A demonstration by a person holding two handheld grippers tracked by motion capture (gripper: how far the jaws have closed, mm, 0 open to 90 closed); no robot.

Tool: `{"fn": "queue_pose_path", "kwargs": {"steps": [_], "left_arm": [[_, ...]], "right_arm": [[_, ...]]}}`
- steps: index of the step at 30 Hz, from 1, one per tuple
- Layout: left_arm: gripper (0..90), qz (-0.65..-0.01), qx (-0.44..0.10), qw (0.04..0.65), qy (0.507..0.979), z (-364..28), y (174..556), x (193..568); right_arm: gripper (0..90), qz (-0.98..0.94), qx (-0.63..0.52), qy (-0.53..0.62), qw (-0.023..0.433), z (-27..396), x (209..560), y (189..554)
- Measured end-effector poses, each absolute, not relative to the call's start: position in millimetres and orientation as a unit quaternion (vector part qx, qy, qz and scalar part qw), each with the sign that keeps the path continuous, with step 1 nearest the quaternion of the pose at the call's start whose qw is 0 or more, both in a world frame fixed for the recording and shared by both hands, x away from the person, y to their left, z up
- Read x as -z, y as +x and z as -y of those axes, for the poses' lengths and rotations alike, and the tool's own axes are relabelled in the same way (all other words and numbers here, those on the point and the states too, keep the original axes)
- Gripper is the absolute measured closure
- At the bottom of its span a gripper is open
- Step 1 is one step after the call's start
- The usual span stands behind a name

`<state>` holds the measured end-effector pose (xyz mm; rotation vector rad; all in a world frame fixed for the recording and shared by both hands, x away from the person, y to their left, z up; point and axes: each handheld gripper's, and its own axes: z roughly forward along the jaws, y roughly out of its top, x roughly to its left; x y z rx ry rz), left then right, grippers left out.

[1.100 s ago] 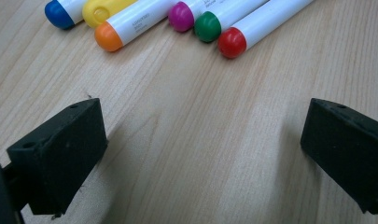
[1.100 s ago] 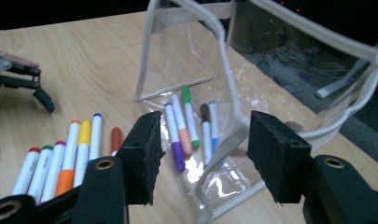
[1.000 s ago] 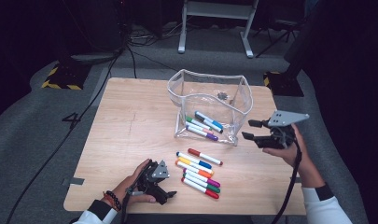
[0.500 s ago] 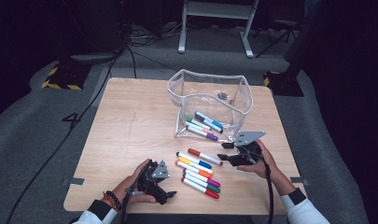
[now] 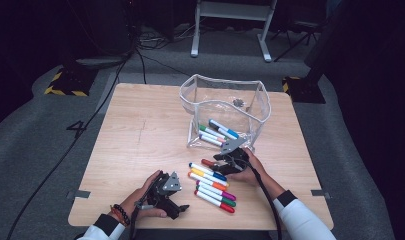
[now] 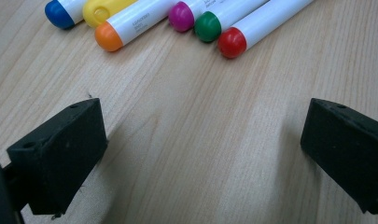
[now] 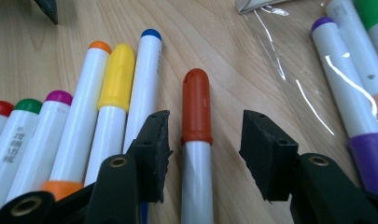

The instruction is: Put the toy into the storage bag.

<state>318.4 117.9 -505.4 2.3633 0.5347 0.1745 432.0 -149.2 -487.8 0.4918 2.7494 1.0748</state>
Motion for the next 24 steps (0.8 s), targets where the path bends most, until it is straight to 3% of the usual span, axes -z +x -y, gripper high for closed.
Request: {"fn": "queue_pose_path", "kwargs": {"steps": [4,9,24], "left_arm": [[0.6,-0.206,-0.067,0.349,0.912,-117.9,318.4,505.4],[0.6,-0.207,-0.067,0.348,0.912,-118.0,318.2,505.3],[0.6,-0.205,-0.067,0.348,0.912,-118.6,318.0,505.3]], "right_arm": [[56.1,-0.914,-0.359,0.177,0.071,144.5,492.4,437.0],[73.5,-0.911,-0.362,0.182,0.074,149.2,492.2,437.1],[74.7,-0.900,-0.387,0.187,0.072,199.0,479.1,418.6]]}}
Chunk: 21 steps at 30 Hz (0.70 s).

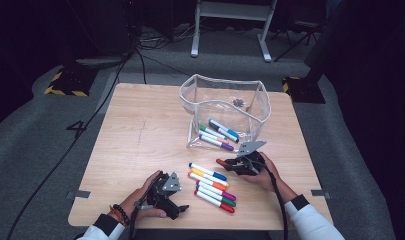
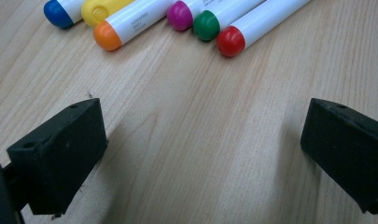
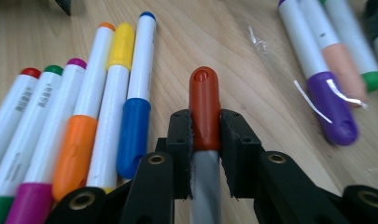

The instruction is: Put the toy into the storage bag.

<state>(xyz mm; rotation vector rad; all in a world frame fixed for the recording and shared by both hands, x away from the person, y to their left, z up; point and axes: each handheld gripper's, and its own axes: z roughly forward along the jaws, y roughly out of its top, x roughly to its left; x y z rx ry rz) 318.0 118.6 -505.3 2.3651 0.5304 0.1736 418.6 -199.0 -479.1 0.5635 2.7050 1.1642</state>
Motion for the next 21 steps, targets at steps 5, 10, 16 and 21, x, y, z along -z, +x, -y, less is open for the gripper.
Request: {"fn": "queue_pose_path", "kwargs": {"steps": [5,10,16,21], "left_arm": [[0.6,-0.204,-0.067,0.347,0.913,-118.7,318.1,505.2],[0.6,-0.204,-0.067,0.347,0.913,-118.7,318.1,505.2],[0.5,-0.202,-0.067,0.348,0.913,-118.6,318.4,505.3],[0.5,-0.201,-0.066,0.348,0.913,-118.6,318.6,505.3]], "right_arm": [[74.7,-0.877,-0.430,0.194,0.094,229.4,456.6,406.1],[74.7,-0.854,-0.467,0.196,0.116,254.0,434.5,394.4],[74.7,-0.831,-0.495,0.206,0.149,280.8,404.3,385.3],[74.7,-0.819,-0.503,0.212,0.176,295.6,381.6,381.7]]}}
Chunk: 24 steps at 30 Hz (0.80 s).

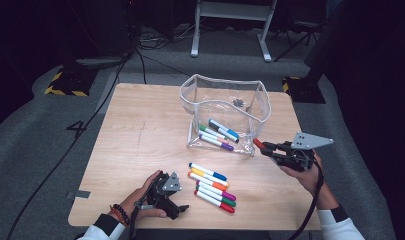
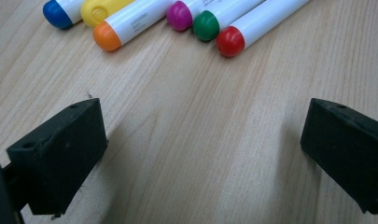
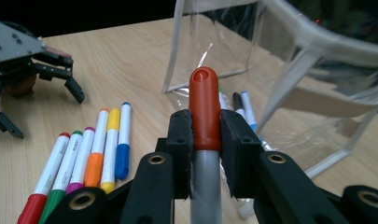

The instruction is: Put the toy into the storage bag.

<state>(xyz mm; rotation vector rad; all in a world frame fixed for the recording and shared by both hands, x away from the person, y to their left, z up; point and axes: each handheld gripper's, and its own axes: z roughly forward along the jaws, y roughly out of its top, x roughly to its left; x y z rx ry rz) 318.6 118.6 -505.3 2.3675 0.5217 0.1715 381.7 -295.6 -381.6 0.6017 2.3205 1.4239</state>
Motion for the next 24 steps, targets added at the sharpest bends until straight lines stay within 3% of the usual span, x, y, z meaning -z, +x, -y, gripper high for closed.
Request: {"fn": "queue_pose_path", "kwargs": {"steps": [13,24], "left_arm": [[0.5,-0.199,-0.067,0.346,0.914,-118.9,319.0,505.1],[0.5,-0.200,-0.066,0.346,0.914,-118.8,318.8,505.1]], "right_arm": [[74.7,-0.803,-0.510,0.203,0.232,305.4,307.2,392.2],[74.7,-0.822,-0.485,0.182,0.236,264.2,259.5,435.0]]}}
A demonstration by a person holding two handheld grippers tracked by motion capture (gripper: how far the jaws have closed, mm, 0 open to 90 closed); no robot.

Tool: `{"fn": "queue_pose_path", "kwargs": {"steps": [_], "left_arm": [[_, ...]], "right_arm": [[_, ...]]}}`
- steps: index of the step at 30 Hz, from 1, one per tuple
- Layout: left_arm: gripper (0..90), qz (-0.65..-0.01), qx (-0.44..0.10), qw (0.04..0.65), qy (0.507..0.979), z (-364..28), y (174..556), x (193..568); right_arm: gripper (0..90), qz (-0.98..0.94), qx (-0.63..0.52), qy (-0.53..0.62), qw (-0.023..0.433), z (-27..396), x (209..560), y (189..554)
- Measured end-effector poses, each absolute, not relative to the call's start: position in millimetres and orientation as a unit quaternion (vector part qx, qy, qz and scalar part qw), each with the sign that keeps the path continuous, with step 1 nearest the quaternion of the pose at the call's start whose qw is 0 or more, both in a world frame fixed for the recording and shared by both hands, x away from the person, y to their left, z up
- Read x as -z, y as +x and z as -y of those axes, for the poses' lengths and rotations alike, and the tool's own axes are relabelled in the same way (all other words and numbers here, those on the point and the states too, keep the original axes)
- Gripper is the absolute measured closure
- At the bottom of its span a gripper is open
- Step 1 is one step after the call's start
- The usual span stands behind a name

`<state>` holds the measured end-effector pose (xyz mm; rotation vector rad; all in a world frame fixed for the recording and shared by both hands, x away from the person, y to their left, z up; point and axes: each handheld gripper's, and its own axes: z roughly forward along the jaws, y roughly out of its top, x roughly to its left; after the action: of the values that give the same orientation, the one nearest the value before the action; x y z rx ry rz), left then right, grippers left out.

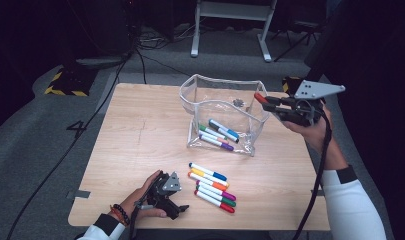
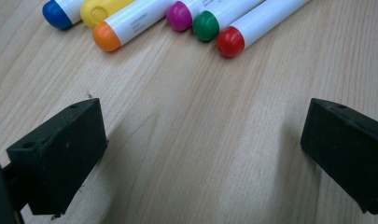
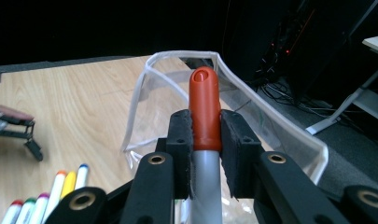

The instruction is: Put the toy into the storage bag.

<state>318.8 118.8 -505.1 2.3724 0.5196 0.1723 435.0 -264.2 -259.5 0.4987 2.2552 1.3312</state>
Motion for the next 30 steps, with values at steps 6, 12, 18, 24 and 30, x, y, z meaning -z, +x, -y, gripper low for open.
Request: {"fn": "queue_pose_path", "kwargs": {"steps": [6,12,18,24,30], "left_arm": [[0.5,-0.200,-0.067,0.346,0.914,-118.9,318.8,505.0],[0.5,-0.200,-0.067,0.346,0.914,-118.9,318.9,505.1],[0.6,-0.202,-0.066,0.349,0.913,-118.5,318.4,505.3],[0.6,-0.203,-0.066,0.347,0.913,-118.7,318.2,505.2],[0.6,-0.202,-0.066,0.349,0.913,-118.6,318.3,505.4]], "right_arm": [[74.7,-0.830,-0.473,0.182,0.233,238.0,249.6,461.8],[74.7,-0.841,-0.453,0.190,0.226,217.2,253.9,485.7],[74.7,-0.866,-0.403,0.208,0.211,196.7,278.3,515.3],[74.7,-0.891,-0.340,0.226,0.199,185.1,299.4,531.9],[74.6,-0.918,-0.272,0.228,0.175,172.4,316.4,538.0]]}}
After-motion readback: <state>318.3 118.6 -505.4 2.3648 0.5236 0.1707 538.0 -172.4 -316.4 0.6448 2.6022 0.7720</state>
